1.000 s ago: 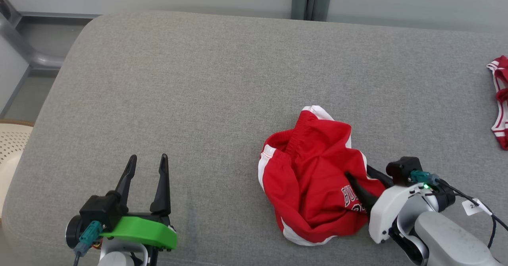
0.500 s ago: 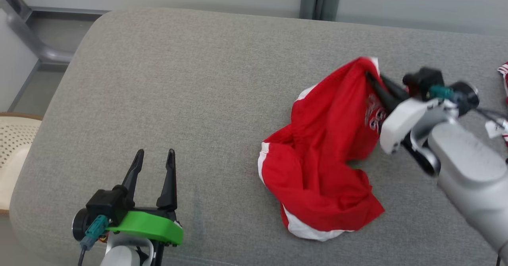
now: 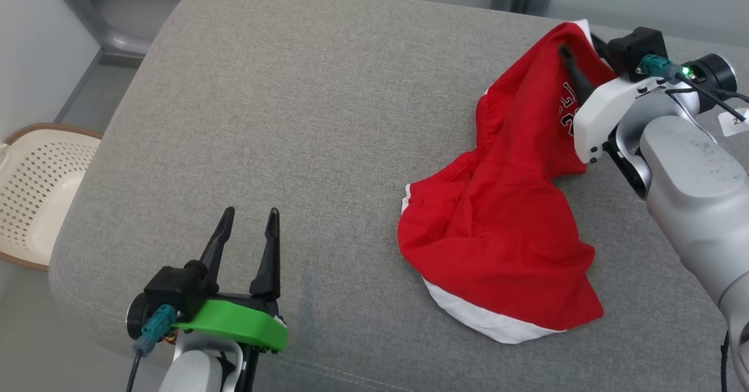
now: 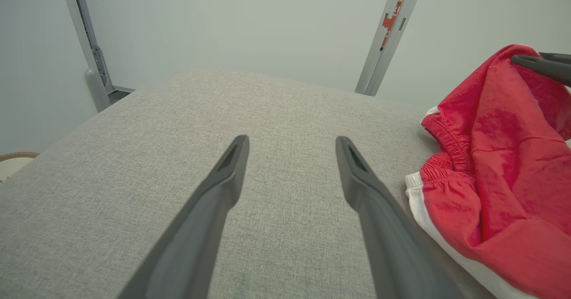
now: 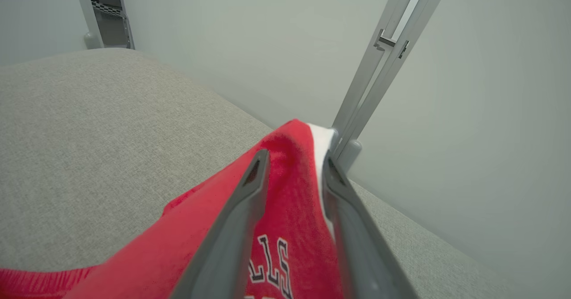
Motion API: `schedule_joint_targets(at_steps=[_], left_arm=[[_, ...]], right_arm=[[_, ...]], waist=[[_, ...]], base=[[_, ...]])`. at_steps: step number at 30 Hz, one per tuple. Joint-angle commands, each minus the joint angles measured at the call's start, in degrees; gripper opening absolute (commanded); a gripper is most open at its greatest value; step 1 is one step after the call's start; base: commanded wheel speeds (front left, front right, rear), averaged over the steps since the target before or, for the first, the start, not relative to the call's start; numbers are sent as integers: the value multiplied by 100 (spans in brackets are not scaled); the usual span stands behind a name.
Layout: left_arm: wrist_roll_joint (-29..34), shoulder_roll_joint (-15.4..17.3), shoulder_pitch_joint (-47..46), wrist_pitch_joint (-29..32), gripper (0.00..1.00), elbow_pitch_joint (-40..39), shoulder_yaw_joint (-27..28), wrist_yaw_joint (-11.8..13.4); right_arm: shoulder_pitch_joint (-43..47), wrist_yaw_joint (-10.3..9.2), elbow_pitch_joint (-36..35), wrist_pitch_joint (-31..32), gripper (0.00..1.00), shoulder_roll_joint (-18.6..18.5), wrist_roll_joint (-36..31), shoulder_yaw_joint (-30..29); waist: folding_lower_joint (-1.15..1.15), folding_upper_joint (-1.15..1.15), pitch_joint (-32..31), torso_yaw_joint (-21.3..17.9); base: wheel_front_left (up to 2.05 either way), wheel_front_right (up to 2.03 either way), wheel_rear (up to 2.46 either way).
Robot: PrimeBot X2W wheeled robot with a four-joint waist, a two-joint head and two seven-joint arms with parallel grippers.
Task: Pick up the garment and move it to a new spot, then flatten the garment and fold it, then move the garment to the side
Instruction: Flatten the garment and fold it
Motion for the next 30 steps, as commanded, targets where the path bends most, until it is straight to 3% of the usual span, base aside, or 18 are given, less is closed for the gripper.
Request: schedule_joint_targets(at_steps=[1,9,16,30], left_arm=[[-30,9,-52,3,100,-13,26,32],[85,8,114,3,100,-29,225,42],[299,10,185,3,100,-52,499,0],[373,10,200,3,100,-86,565,-85]], right_arm=[[-48,-5,28,-51,100,-1,-53,-15],[651,-5,-979,-67,100,-319,-215,-791],[2114,-5,-2060,-69,100,-458,-327,-1468],[4452,-5,-3172,-70,100,-161,-187,-1644]], waist=[[0,0,-17,-25],[0,0,-202,-388],[0,0,-324,-719],[0,0,-286,-776]], base=[[0,0,0],[0,0,0],[0,0,0],[0,0,0]])
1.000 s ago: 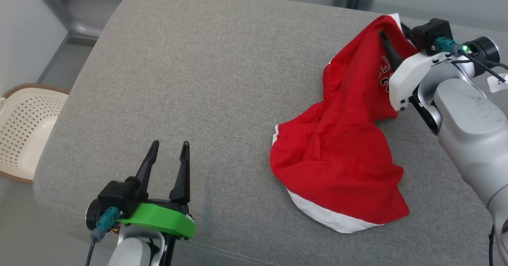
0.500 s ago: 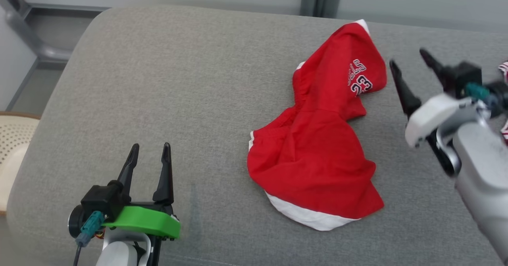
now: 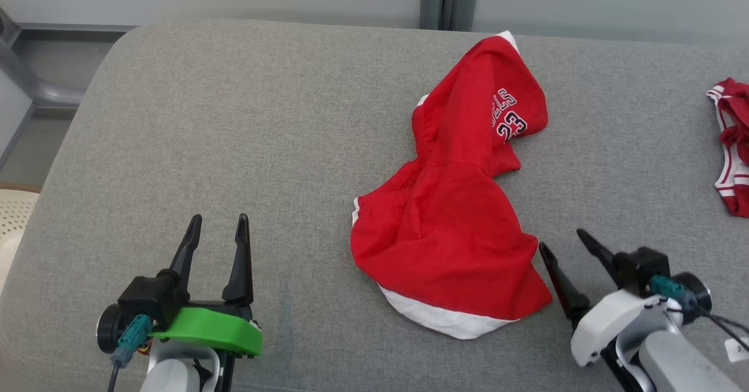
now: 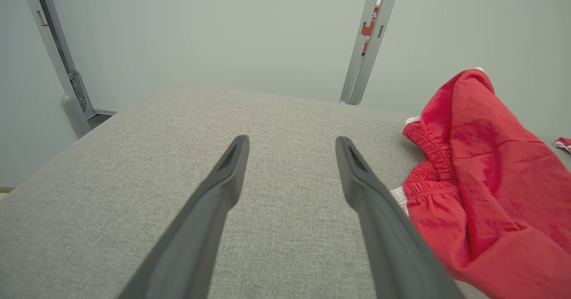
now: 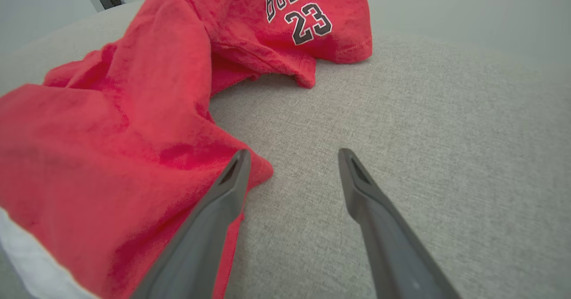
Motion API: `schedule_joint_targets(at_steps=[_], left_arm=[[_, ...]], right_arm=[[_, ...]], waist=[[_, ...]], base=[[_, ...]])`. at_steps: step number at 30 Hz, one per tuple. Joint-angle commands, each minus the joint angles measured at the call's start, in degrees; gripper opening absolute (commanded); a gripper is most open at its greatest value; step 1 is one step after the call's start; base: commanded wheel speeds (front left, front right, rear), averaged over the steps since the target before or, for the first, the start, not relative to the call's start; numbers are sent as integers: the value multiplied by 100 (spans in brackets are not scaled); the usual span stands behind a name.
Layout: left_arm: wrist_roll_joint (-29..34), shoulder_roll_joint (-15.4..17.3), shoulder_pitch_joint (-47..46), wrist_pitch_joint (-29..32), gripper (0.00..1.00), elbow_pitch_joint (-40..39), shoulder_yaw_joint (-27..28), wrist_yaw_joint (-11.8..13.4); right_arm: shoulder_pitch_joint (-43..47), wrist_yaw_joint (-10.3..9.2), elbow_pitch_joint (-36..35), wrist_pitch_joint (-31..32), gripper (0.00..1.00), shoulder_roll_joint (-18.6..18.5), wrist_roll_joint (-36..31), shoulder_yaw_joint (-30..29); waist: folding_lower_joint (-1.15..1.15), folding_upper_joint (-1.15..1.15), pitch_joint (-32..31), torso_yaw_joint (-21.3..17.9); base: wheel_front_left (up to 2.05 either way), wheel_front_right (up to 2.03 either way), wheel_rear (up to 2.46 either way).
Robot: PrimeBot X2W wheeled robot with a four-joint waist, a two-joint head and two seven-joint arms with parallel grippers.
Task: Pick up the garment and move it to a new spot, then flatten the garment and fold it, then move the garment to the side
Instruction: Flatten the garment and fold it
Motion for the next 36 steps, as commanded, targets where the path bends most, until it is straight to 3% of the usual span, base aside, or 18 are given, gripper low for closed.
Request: schedule_joint_targets(at_steps=[1,10,11,12,13,20,24,36], left_arm=[[-4,11,19,3,100,-20,-5,-23],[-47,11,-82,3,100,0,-65,-35],[-48,11,-81,3,100,-2,-70,-36],[-45,11,-78,3,100,-3,-70,-36],[-39,11,-74,3,100,2,-63,-37],[-2,10,34,3,100,14,30,-21],[-15,11,82,3,100,16,29,-23],[-109,11,135,3,100,28,-33,-14]], right_arm=[[148,-5,-39,-13,100,32,63,4],[368,-5,360,83,100,300,224,402],[355,-1,428,139,85,330,265,474],[335,-1,473,152,26,353,278,512],[304,-1,519,148,0,372,302,535],[126,-9,534,36,0,281,390,350],[176,-7,249,-11,0,202,390,-121],[1678,-6,-927,106,0,187,356,-1630]], waist=[[0,0,38,43],[0,0,152,222],[0,0,159,235],[0,0,163,241],[0,0,165,246],[0,0,90,106],[0,0,37,-59],[0,0,-54,-311]], base=[[0,0,0],[0,0,0],[0,0,0],[0,0,0],[0,0,0],[0,0,0],[0,0,0],[0,0,0]])
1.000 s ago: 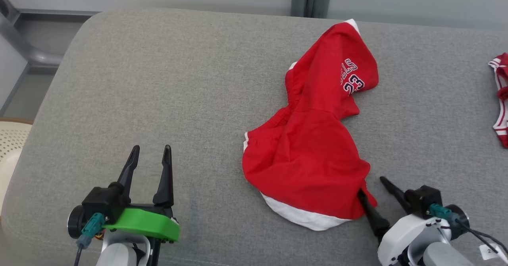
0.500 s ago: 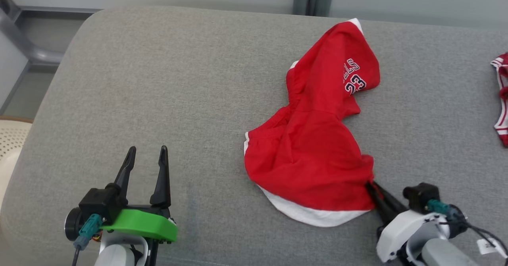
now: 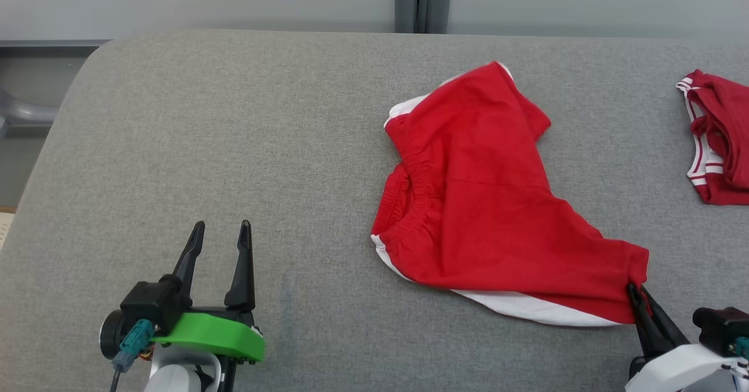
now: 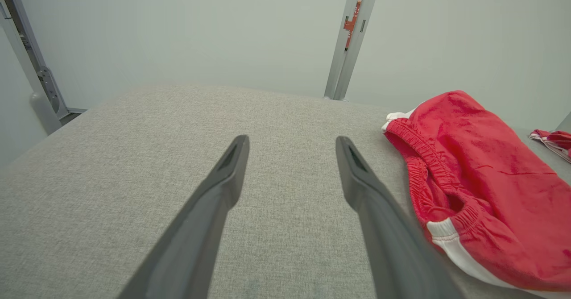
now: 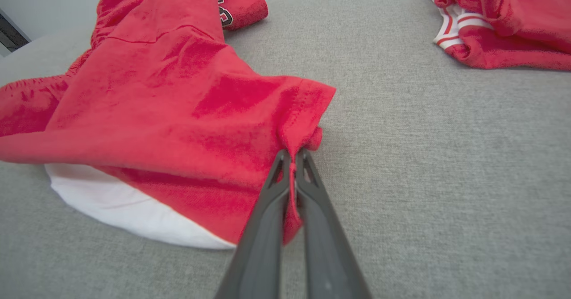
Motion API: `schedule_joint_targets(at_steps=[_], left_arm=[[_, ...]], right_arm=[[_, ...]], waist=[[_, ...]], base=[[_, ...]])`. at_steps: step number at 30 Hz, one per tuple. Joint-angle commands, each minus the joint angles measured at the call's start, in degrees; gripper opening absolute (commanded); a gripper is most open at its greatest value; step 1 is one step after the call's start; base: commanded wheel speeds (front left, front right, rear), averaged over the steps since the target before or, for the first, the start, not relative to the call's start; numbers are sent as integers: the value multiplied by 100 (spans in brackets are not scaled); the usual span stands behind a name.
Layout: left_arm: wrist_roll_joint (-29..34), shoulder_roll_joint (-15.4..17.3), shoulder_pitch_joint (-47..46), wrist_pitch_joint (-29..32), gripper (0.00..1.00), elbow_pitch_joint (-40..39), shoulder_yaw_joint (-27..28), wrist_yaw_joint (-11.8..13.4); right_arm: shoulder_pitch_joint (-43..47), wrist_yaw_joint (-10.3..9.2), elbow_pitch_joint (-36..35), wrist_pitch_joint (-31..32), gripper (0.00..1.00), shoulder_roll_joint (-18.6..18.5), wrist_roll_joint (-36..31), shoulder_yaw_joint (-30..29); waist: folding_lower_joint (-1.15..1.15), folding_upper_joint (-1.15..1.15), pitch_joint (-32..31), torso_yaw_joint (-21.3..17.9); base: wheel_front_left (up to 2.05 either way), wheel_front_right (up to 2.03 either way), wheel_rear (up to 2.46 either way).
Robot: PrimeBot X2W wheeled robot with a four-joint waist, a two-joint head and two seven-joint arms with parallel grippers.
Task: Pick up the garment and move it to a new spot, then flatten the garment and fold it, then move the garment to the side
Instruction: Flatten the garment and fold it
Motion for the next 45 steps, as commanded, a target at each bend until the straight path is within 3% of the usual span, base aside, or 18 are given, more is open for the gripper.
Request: schedule_joint_targets(at_steps=[1,9,18,19,20,21,27,37,45], left_arm=[[-60,11,74,3,100,-4,1,11],[-76,11,46,3,100,35,-61,23],[-42,12,-102,3,100,85,-203,-9],[-34,12,-92,3,100,82,-189,-11],[-27,11,-83,3,100,84,-180,-9],[-20,11,-71,3,100,89,-172,-10],[31,12,35,3,100,99,-99,7],[142,13,175,3,100,50,109,-16],[185,13,227,3,100,35,203,-37]], right_arm=[[92,-9,-124,51,0,34,72,-69],[-286,-8,-450,366,0,100,165,-215],[-1496,-7,1045,378,0,-5,305,-59],[-1604,-7,1201,325,18,13,324,1],[-1670,-8,1325,284,87,6,300,52],[-1751,-8,1446,213,100,13,276,102],[-1782,-7,1445,-90,100,60,273,205],[-629,-7,-436,-103,100,364,-112,-214],[94,-7,-1360,-104,100,852,-585,-318]], waist=[[0,0,-12,-18],[0,0,-29,-12],[0,0,53,235],[0,0,56,232],[0,0,55,228],[0,0,51,220],[0,0,-95,20],[0,0,-241,-341],[0,0,-268,-484]], base=[[0,0,0],[0,0,0],[0,0,0],[0,0,0],[0,0,0],[0,0,0],[0,0,0],[0,0,0],[0,0,0]])
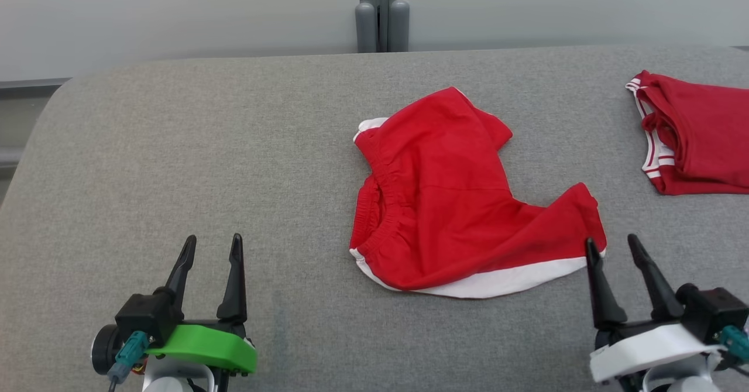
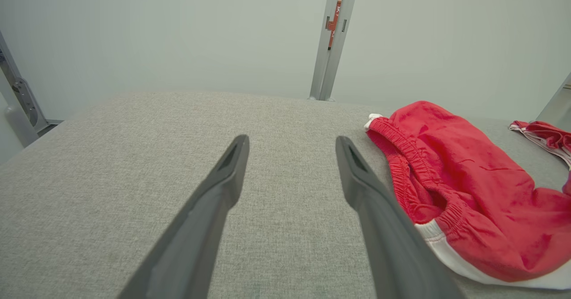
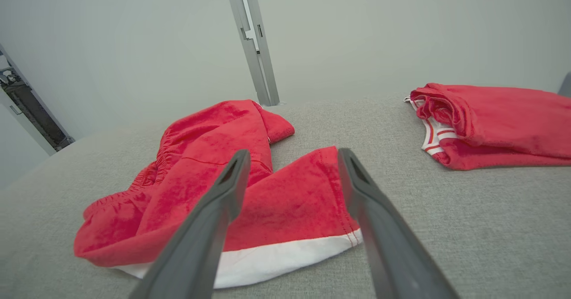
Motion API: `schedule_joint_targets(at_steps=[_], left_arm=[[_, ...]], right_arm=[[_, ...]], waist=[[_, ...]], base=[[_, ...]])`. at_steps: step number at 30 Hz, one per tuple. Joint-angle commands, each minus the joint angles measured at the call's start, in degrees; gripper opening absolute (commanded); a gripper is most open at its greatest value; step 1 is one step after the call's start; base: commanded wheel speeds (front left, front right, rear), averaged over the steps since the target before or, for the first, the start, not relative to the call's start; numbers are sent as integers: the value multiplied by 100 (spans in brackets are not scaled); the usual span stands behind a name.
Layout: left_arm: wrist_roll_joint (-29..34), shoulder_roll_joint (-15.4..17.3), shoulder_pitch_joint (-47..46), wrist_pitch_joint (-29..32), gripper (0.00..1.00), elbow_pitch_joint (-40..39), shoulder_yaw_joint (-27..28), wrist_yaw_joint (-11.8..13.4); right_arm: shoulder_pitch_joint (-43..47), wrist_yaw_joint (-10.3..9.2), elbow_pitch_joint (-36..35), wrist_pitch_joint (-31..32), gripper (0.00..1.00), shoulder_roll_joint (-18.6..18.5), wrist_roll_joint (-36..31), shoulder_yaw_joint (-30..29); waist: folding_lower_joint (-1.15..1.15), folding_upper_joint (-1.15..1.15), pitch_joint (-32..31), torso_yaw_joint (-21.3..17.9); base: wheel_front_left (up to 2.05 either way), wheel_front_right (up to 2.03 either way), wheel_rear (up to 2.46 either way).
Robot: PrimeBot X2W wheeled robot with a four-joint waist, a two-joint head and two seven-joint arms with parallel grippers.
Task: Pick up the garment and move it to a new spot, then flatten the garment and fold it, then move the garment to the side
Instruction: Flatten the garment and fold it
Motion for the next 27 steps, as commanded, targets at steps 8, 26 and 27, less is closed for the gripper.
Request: schedule_joint_targets(at_steps=[8,26,27], left_arm=[[122,14,35,3,100,20,39,-33],[41,665,-1185,3,100,862,-1925,-40],[20,704,-1239,3,100,963,-2070,-36]], right_arm=[[123,-5,-204,-15,100,214,-306,134],[-249,-5,-70,-15,100,126,-332,366],[-265,-5,-63,-15,100,123,-327,366]], waist=[[0,0,21,-110],[0,0,262,-720],[0,0,275,-763]], base=[[0,0,0],[0,0,0],[0,0,0]])
